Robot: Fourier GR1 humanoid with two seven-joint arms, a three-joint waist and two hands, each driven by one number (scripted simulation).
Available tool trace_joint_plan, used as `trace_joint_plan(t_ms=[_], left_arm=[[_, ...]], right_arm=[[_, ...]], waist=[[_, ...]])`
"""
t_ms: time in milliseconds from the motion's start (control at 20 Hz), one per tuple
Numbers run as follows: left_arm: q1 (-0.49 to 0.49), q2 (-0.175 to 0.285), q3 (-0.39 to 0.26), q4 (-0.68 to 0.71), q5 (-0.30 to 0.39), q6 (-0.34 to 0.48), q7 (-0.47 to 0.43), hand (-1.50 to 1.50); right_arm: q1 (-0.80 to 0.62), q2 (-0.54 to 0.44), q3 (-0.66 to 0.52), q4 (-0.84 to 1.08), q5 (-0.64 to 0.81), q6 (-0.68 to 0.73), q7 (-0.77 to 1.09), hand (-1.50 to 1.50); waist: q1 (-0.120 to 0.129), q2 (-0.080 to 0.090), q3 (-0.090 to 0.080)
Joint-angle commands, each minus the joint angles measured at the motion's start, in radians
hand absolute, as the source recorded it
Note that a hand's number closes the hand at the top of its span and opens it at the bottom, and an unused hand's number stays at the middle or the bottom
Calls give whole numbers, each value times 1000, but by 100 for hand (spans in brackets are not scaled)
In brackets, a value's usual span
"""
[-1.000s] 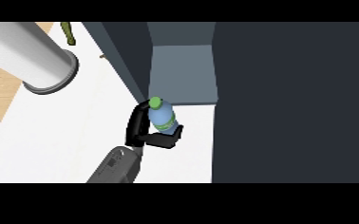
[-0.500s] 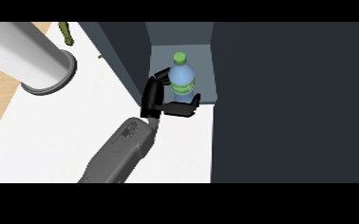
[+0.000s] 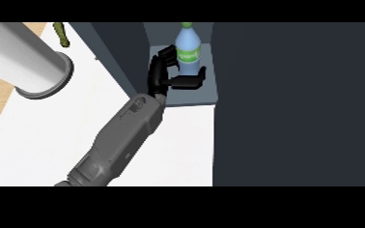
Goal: Pick up the bottled water, place it into the cabinet and close the cabinet
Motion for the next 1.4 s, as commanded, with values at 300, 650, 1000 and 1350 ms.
trace_joint_plan(t_ms=[300, 650, 1000, 1350], left_arm=[[-174, 5, -1, 335, -106, 218, -46, 150], [-266, 0, 18, 476, -129, 310, -27, -150], [-285, 28, 119, 372, -61, 186, -192, -150], [-264, 0, 206, 258, 55, -70, -326, 150]], right_arm=[[-36, 2, -21, 2, -97, 35, -9, -150], [-6, 6, -6, -40, -99, 54, 6, -150], [-6, 5, -20, -23, -110, 73, -5, -150], [-39, 8, 9, -51, -71, 68, 23, -150]], waist=[[-12, 17, 2], [-22, 15, -1], [-9, 14, -2], [-8, 14, -3]])
